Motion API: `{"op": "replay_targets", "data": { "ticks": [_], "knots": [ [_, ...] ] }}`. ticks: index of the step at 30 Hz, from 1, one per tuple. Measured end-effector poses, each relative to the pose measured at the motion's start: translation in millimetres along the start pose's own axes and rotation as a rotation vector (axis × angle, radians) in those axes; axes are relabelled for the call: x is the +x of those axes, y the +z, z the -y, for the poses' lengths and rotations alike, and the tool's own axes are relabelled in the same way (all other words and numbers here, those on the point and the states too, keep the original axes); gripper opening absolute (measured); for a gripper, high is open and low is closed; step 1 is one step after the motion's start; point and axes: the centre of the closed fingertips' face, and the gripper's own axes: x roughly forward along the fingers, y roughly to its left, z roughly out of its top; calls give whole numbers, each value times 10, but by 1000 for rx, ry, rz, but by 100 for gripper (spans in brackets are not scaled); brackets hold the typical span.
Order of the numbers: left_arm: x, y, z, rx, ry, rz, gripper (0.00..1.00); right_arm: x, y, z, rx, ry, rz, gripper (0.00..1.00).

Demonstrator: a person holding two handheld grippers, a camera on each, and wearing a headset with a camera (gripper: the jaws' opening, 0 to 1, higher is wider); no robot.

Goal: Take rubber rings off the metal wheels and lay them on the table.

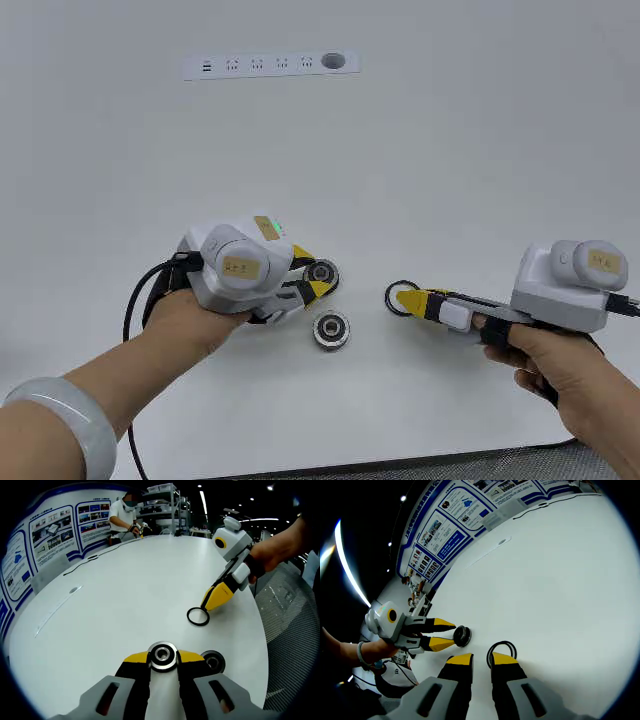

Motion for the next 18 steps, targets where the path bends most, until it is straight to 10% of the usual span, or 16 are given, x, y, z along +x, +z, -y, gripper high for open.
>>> {"op": "replay_targets", "data": {
  "ticks": [18],
  "knots": [
    [41, -31, -15, 43, -9, -27, 13, 99, 56, -113, 3, 32, 3, 15]
  ]
}}
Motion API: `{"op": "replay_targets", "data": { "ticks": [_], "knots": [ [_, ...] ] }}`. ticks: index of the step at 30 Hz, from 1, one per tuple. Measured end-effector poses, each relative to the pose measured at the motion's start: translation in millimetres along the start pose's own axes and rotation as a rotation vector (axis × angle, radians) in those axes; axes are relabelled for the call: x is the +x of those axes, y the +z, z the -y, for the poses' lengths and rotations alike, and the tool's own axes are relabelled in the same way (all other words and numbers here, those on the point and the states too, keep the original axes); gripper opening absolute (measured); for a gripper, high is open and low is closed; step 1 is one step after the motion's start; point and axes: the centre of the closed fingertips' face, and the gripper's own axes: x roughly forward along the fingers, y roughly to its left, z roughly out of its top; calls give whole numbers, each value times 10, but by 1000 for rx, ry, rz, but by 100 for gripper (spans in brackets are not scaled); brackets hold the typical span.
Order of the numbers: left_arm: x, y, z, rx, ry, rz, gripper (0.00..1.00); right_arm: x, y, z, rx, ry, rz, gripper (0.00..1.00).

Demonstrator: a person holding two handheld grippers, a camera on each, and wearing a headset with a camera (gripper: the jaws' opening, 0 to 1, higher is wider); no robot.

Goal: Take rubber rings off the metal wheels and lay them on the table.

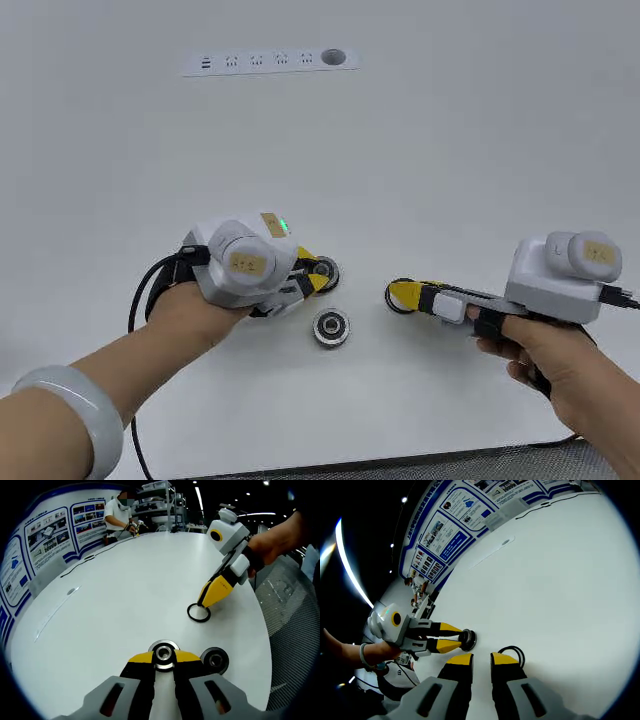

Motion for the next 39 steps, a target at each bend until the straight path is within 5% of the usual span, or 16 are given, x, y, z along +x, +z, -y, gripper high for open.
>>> {"op": "replay_targets", "data": {
  "ticks": [17, 39],
  "knots": [
    [-8, -2, 10, -4, -7, 11, 13, 287, 137, -322, -5, 106, -16, 33],
    [-13, -2, 11, -18, -7, 24, 12, 605, 84, -392, -36, 158, -124, 38]
  ]
}}
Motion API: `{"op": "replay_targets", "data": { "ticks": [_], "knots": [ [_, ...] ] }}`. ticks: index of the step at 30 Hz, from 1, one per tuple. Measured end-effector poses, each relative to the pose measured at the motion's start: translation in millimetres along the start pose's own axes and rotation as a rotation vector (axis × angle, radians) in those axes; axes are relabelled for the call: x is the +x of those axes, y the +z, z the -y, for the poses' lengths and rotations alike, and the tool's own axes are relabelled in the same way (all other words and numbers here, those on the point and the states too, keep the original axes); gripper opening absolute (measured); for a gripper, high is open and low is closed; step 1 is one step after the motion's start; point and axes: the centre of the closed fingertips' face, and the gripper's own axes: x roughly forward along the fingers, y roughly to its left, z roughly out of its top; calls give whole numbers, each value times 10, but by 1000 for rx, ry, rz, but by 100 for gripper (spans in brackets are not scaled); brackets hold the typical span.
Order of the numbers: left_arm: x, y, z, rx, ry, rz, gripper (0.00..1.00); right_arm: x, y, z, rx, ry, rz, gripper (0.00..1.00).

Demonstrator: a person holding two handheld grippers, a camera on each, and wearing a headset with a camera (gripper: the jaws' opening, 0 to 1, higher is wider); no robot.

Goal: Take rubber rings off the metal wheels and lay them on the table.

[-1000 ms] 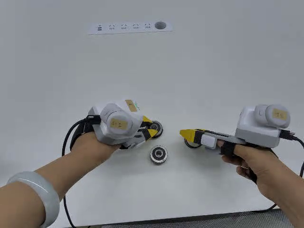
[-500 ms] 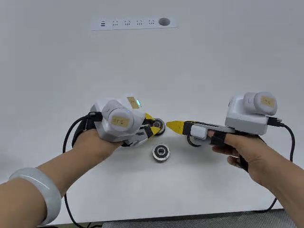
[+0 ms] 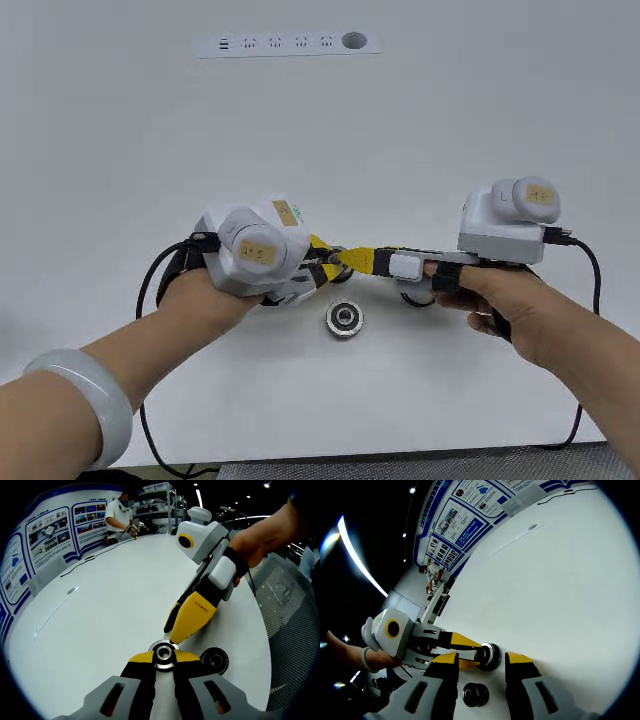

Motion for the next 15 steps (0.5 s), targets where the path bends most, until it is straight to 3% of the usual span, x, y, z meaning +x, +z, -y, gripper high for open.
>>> {"op": "replay_targets", "data": {
  "ticks": [15],
  "knots": [
    [-2, 2, -2, -11, 3, 8, 12, 119, -11, -32, -17, 46, -65, 39]
  ]
}}
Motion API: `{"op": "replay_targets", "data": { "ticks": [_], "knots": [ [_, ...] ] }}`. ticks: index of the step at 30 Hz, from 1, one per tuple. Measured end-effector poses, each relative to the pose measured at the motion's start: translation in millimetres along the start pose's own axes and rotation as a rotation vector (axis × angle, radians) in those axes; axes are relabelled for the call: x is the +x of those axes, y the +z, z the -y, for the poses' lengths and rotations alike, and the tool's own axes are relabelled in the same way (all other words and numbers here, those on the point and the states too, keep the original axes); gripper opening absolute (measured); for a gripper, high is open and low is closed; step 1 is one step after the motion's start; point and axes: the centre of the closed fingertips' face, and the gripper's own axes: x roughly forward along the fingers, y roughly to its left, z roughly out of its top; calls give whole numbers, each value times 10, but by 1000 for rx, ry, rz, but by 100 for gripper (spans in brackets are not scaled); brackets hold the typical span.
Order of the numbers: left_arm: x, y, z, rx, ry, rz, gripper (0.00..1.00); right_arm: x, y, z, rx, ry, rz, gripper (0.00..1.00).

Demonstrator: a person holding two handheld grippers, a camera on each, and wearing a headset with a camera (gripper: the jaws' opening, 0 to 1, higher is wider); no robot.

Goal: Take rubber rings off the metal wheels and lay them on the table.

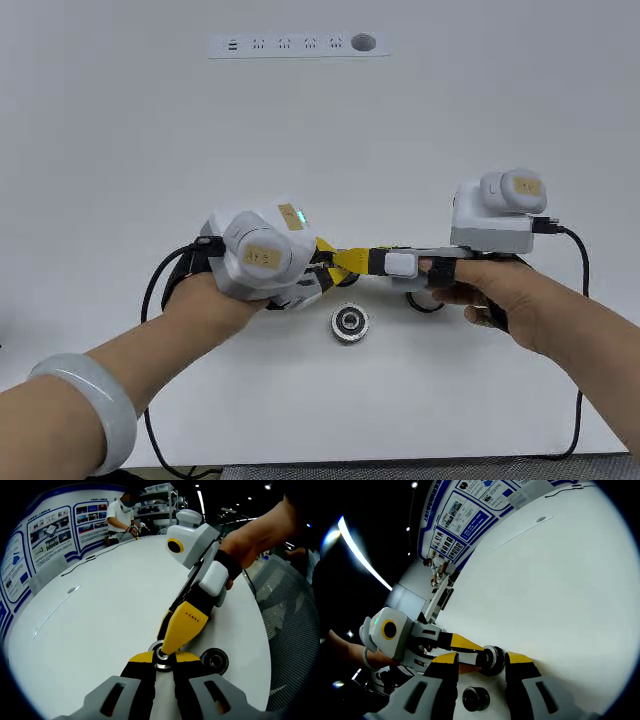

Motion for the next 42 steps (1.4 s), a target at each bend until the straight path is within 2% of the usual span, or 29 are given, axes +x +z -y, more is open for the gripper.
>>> {"op": "replay_targets", "data": {
  "ticks": [7, 16, 27, 37, 42],
  "knots": [
    [0, 3, 3, -1, 1, 1, 12, 17, -33, -23, -2, 19, -23, 38],
    [1, 0, 2, -3, 1, 3, 12, -45, -49, -62, -10, 33, -24, 38],
    [-12, -14, 11, 1, -3, 1, 12, -94, -143, -80, -14, 43, -53, 35],
    [-11, -13, 8, 0, -4, 3, 12, -118, -131, -76, -19, 39, -47, 29],
    [-11, -12, 9, -1, -4, 3, 12, -106, -133, 2, -19, 10, -47, 20]
  ]
}}
